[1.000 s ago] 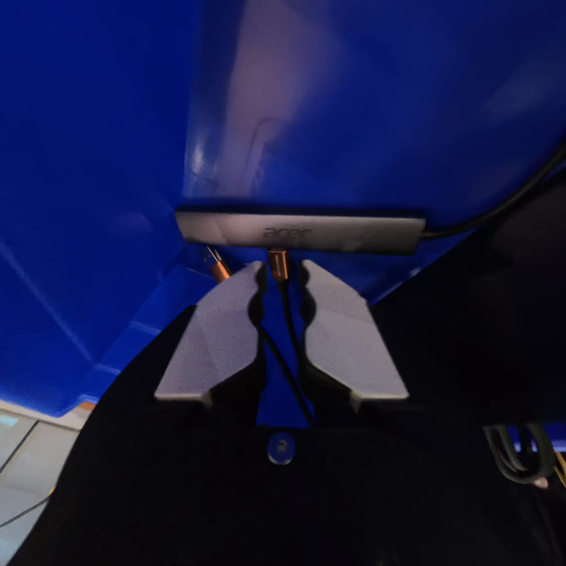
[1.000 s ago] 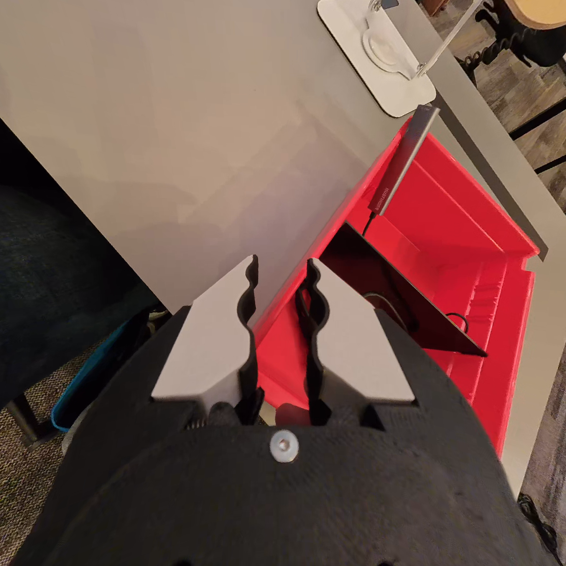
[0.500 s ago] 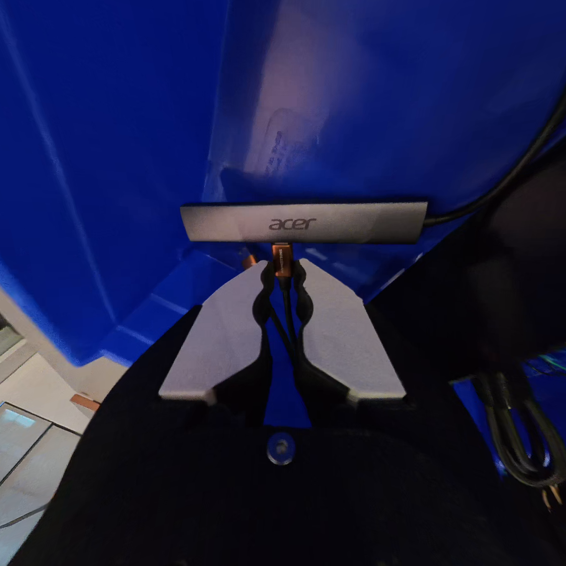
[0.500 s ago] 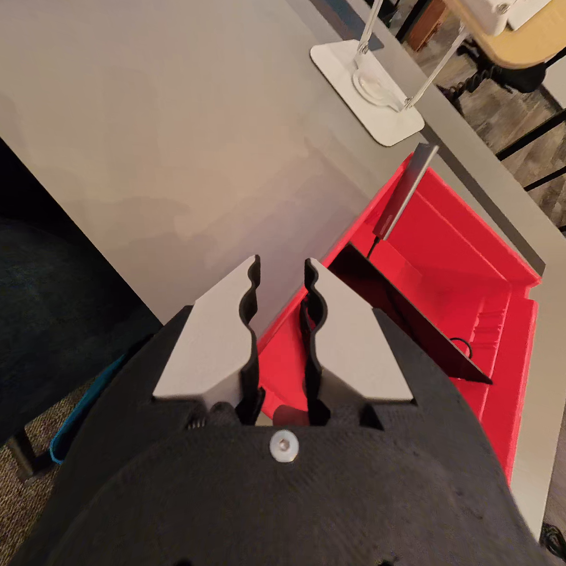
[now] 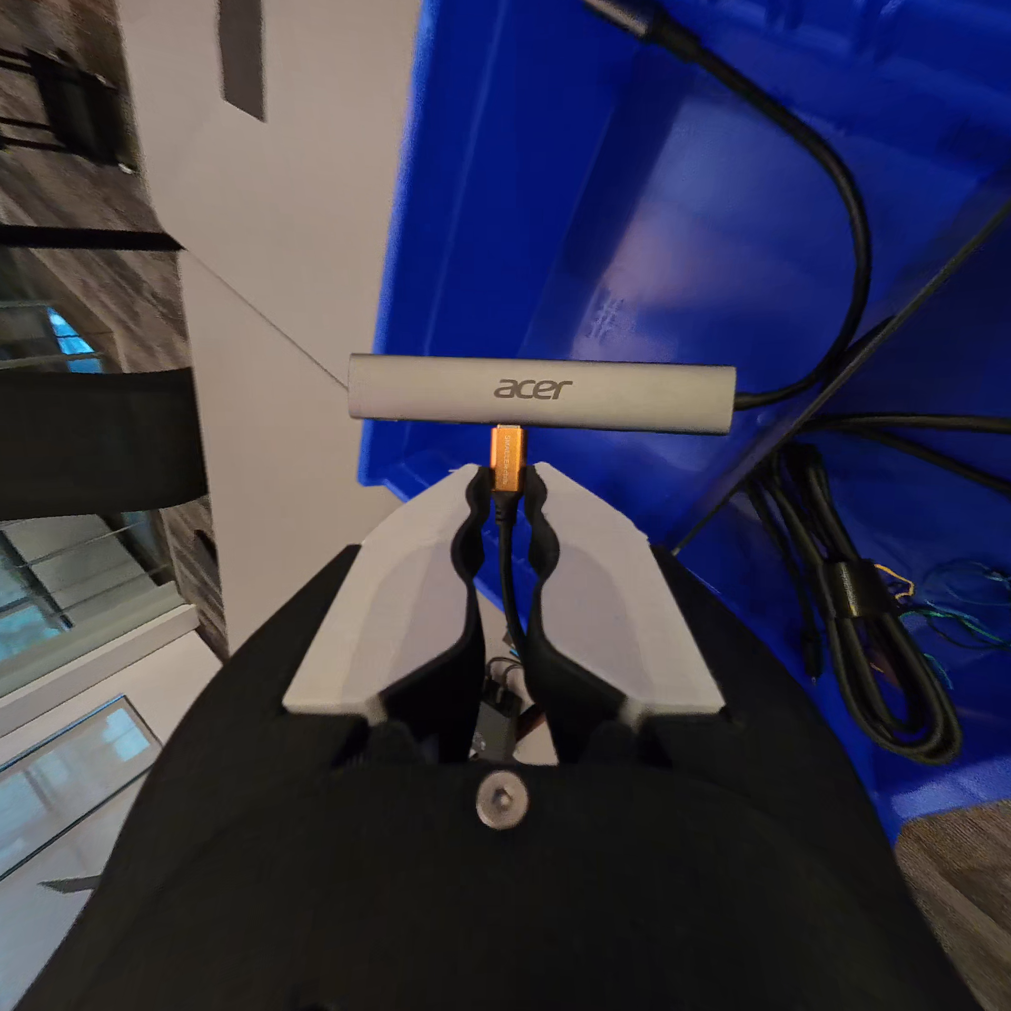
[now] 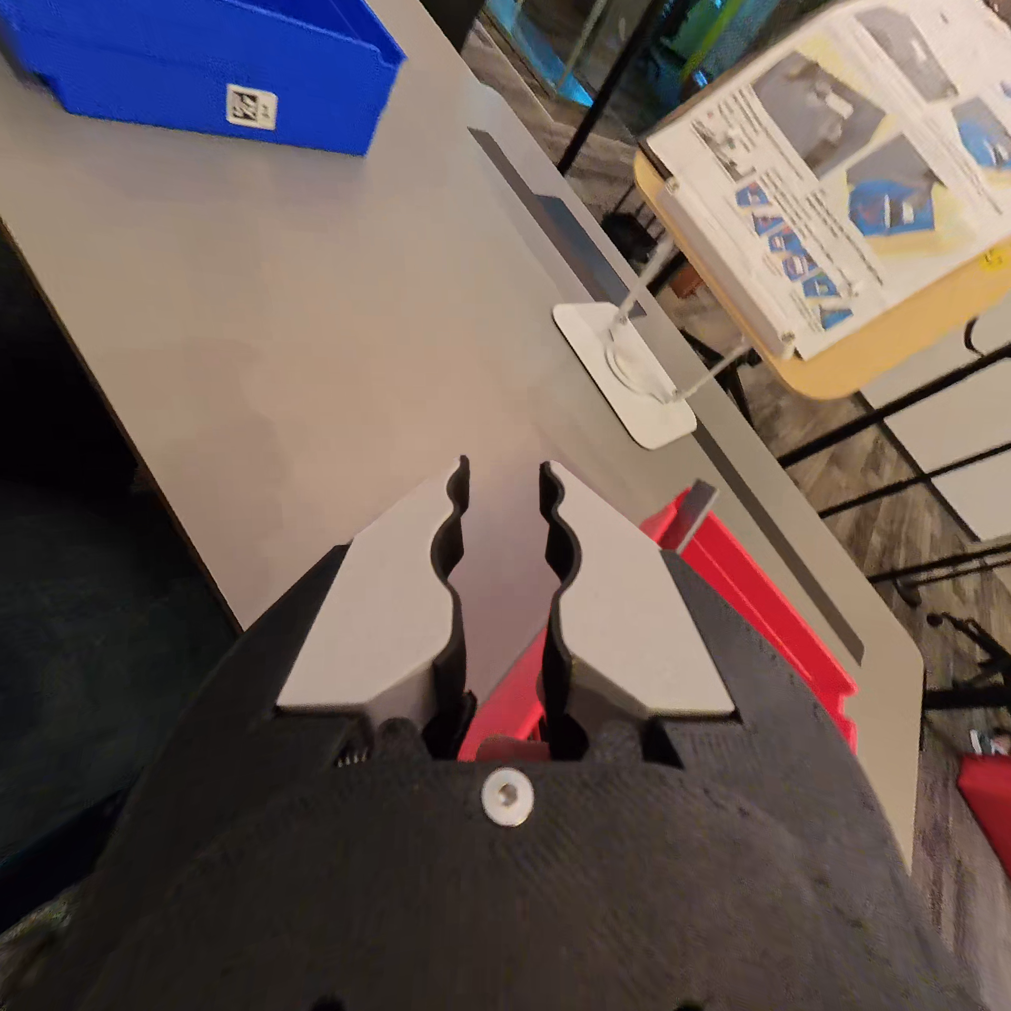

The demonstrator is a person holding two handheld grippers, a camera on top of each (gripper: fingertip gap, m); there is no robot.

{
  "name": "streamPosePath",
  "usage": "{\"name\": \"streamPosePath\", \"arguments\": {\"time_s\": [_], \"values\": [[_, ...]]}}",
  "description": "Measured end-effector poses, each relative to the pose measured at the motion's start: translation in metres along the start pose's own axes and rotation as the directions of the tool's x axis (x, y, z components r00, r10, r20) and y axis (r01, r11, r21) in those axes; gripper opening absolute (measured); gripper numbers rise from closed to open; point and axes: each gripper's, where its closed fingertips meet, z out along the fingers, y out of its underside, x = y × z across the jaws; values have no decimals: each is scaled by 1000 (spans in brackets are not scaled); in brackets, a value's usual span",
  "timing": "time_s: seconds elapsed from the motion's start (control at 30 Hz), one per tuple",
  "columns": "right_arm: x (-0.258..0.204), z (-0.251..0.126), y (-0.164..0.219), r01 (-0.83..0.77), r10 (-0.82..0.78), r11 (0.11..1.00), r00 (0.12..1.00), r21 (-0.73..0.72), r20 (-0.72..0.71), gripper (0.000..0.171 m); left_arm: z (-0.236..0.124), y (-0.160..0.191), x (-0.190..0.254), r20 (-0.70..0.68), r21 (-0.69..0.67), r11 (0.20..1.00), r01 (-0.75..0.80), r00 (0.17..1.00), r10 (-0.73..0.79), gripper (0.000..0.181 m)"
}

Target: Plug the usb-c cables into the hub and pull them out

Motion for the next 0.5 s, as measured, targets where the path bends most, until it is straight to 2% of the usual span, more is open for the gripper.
{"name": "streamPosePath", "arguments": {"time_s": [0.3,0.5], "values": [[-38,35,-48,158,-161,986,985,55,59,25,-65,-32,-32,148,131,991,-9,989,-10,12],[-50,51,-71,195,-201,976,978,98,60,26,-97,-54,-44,215,183,983,-20,976,-20,12]]}}
